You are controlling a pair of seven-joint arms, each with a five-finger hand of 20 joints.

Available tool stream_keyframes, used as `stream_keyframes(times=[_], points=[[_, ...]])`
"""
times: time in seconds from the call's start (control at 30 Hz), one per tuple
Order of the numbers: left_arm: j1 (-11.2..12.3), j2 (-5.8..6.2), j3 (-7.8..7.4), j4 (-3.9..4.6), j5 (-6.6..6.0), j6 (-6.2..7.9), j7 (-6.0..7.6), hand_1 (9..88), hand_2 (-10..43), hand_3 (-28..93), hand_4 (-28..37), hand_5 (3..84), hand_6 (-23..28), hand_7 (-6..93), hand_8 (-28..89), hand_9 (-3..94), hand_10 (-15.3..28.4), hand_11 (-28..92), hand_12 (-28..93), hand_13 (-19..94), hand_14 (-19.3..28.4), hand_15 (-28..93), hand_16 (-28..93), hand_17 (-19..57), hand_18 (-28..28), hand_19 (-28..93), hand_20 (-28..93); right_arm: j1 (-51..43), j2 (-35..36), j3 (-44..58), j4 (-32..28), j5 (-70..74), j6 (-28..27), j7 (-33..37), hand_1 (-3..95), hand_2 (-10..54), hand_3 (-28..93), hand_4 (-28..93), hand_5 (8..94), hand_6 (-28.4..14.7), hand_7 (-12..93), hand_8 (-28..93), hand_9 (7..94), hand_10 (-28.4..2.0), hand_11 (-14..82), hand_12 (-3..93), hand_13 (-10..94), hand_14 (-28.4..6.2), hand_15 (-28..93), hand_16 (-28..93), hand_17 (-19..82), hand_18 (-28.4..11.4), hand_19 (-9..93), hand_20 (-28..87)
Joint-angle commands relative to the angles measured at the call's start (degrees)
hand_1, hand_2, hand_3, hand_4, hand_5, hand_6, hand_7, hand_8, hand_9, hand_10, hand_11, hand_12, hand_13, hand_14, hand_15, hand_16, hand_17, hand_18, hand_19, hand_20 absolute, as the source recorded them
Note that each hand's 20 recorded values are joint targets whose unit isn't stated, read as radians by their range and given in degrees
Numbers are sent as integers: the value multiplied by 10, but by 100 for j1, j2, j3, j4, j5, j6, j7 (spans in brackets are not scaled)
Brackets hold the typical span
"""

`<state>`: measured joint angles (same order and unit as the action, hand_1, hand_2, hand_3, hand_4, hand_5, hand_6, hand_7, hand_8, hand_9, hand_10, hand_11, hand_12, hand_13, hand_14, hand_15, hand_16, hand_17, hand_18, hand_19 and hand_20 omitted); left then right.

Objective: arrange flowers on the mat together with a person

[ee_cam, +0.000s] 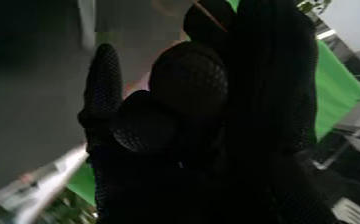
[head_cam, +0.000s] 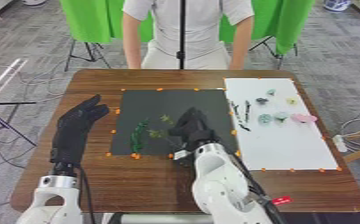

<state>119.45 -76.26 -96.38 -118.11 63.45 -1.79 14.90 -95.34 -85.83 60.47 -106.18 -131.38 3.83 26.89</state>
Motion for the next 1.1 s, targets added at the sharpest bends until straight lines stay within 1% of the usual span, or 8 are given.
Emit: stream_keyframes(times=[0.03, 0.13, 0.27, 0.43, 0.57, 0.73, 0.9, 1.1], points=[[101, 3, 12, -20, 1, 41, -88, 256, -51, 658, -197, 483, 48, 116, -47, 469, 135, 182, 161, 348, 186, 212, 48, 1, 155, 123, 198, -2, -129, -89, 156, -172, 13, 9, 882, -95, -283, 421, 890, 12, 233, 105, 908, -93, 440, 307, 700, -142, 758, 408, 294, -197, 586, 456], [101, -3, 9, -22, 2, 53, -78, 255, -52, 657, -197, 482, 48, 116, -47, 469, 135, 182, 161, 348, 185, 212, 48, 1, 155, 123, 198, 23, -149, -84, 238, -184, 102, -70, 881, -95, -283, 420, 887, 13, 234, 105, 914, -91, 429, 305, 702, -141, 756, 406, 295, -195, 587, 453], [83, -16, 29, -14, 8, 14, -102, 255, -52, 658, -197, 482, 47, 115, -47, 469, 135, 181, 161, 347, 185, 210, 47, 1, 155, 123, 198, 44, -155, -91, 327, -260, 284, -145, 881, -95, -283, 413, 886, 14, 234, 103, 917, -87, 413, 312, 701, -138, 753, 405, 295, -195, 588, 449], [103, -17, 23, -28, 13, 14, -133, 255, -53, 659, -197, 481, 46, 116, -47, 468, 135, 181, 161, 347, 185, 209, 48, 1, 155, 122, 198, 87, -223, -136, 418, -218, 414, -163, 879, -95, -283, 407, 885, 14, 235, 102, 920, -86, 402, 318, 703, -136, 752, 402, 296, -194, 588, 448], [80, -20, 43, -21, 29, -16, -118, 254, -53, 659, -196, 481, 46, 117, -47, 468, 135, 180, 162, 348, 184, 209, 48, 1, 155, 122, 198, 214, -296, -203, 541, -183, 512, -187, 878, -95, -283, 407, 884, 15, 235, 101, 923, -85, 394, 317, 705, -136, 751, 400, 298, -193, 588, 447], [47, -18, 55, -4, 25, -41, -126, 255, -53, 658, -197, 480, 47, 116, -47, 467, 135, 180, 162, 348, 185, 209, 49, 1, 155, 122, 198, 244, -339, -244, 573, -82, 555, -174, 871, -95, -283, 407, 883, 14, 234, 102, 928, -85, 380, 304, 705, -135, 750, 398, 299, -192, 588, 446], [46, -32, 50, -1, 25, -43, -114, 254, -54, 659, -197, 482, 47, 115, -47, 468, 135, 180, 162, 347, 185, 207, 48, 1, 155, 122, 198, 243, -350, -230, 595, -74, 513, -177, 852, -95, -283, 407, 866, 13, 222, 100, 924, -87, 338, 315, 695, -135, 736, 394, 290, -191, 581, 442], [55, -43, 45, -1, 30, -52, -107, 254, -57, 660, -196, 480, 47, 114, -46, 467, 134, 180, 162, 347, 185, 208, 49, 1, 155, 122, 198, 191, -311, -186, 556, -34, 482, -213, 836, -95, -283, 389, 843, 10, 213, 92, 909, -96, 353, 299, 680, -140, 740, 394, 281, -191, 573, 442]])
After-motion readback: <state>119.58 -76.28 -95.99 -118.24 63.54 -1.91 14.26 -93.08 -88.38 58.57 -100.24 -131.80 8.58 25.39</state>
